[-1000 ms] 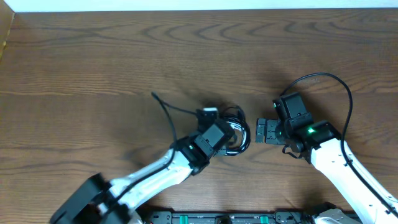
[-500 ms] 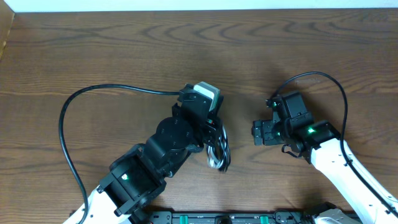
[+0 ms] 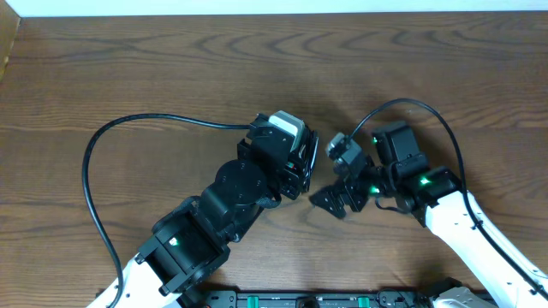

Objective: Untangle cables

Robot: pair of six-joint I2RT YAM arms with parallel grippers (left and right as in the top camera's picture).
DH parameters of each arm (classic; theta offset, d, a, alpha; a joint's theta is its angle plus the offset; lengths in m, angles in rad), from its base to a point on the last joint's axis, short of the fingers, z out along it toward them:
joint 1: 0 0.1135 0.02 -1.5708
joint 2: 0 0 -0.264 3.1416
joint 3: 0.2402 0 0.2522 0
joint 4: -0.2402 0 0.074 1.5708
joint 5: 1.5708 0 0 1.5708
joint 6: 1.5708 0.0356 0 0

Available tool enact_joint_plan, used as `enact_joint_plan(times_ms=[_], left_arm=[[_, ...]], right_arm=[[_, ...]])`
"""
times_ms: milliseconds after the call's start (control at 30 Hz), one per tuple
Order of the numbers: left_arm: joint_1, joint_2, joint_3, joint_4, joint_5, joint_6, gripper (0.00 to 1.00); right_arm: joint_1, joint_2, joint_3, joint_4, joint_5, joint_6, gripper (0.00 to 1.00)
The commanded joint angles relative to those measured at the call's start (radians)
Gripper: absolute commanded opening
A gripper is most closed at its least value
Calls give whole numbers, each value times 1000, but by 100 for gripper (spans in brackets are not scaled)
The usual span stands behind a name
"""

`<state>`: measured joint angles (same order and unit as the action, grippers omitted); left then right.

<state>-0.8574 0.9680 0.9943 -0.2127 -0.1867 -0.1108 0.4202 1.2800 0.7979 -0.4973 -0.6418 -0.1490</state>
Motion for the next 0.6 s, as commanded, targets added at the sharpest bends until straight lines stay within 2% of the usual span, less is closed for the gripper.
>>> enact_joint_plan(times_ms=[0, 67, 267, 367, 500, 567], left_arm=[[6, -2, 0, 9, -16, 13, 7], [6, -2, 0, 9, -16, 13, 8], [6, -2, 0, 8, -16, 13, 8], [6, -2, 0, 8, -16, 13, 7], [6, -2, 0, 8, -16, 13, 7], [6, -2, 0, 7, -16, 13, 7]], right_arm=[[5, -10, 16, 101, -38, 82, 98], [21, -10, 16, 180, -38, 175, 97], [116, -10, 16, 289, -17, 297, 87], [166, -10, 16, 292, 133, 472, 86], [216, -10, 16, 294, 238, 571, 82], [245, -10, 15, 296, 302, 609, 73]])
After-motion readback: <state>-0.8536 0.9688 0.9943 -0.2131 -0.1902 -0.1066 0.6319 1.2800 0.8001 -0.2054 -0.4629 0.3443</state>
